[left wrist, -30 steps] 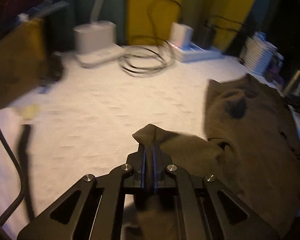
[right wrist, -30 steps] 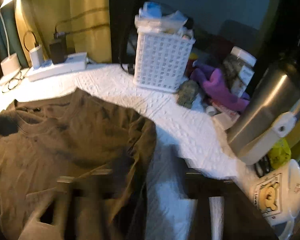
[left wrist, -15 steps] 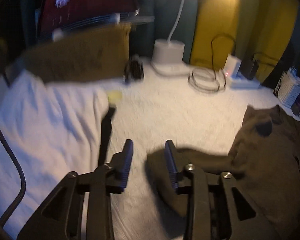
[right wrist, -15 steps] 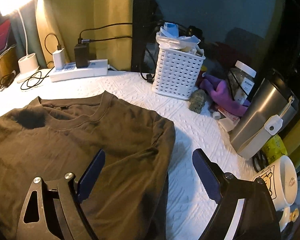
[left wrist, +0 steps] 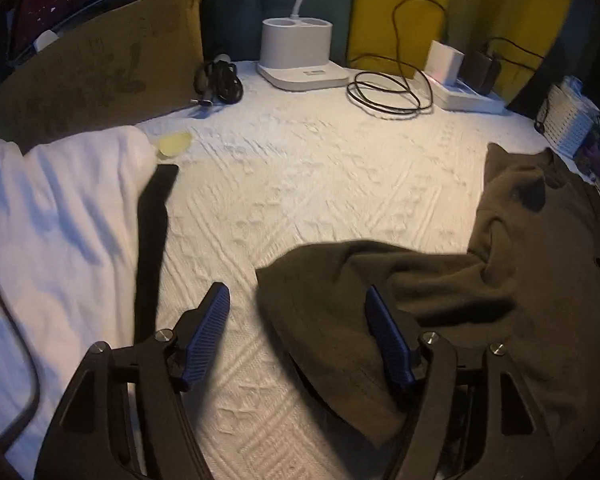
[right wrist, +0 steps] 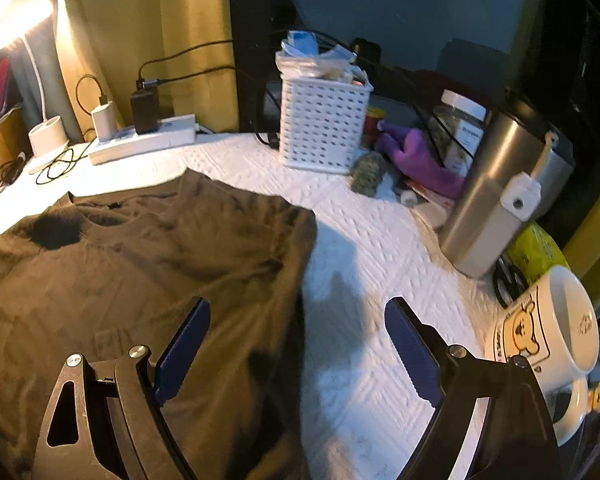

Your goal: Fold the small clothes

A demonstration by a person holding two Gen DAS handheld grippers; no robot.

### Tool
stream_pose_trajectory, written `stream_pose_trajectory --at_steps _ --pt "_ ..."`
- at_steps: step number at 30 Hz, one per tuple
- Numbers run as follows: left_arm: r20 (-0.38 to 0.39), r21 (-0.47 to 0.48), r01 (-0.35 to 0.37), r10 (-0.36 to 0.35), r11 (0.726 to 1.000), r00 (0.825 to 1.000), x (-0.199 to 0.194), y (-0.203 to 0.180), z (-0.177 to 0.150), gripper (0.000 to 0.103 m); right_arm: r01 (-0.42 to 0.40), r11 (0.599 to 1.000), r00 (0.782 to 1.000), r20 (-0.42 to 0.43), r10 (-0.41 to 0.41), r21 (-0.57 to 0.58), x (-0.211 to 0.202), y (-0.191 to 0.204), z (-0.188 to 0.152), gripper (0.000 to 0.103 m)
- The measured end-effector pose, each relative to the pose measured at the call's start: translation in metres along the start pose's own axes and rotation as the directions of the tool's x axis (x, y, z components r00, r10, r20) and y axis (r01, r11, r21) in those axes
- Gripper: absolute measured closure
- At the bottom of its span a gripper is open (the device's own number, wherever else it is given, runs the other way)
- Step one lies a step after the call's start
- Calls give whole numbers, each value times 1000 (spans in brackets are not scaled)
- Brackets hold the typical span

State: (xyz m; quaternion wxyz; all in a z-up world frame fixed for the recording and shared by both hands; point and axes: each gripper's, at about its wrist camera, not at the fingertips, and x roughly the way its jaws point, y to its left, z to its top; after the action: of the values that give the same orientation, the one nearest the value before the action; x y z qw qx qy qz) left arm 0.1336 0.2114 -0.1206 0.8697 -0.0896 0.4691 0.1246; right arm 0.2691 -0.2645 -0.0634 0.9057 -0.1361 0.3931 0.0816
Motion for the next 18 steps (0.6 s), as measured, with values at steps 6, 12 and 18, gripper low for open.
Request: stream_pose_trajectory --at_steps 6,12,18 --pt "103 -77 -43 50 996 993 -17 16 -7 100 -9 1000 1000 10 9 -14 -6 3 -2 13" --pt "189 -118 -111 132 987 973 -41 20 -11 100 -31 999 999 24 31 -10 -13 7 -4 13" --pt "261 -51 18 -4 999 965 -83 -14 0 100 -51 999 998 38 51 -16 -21 10 -7 13"
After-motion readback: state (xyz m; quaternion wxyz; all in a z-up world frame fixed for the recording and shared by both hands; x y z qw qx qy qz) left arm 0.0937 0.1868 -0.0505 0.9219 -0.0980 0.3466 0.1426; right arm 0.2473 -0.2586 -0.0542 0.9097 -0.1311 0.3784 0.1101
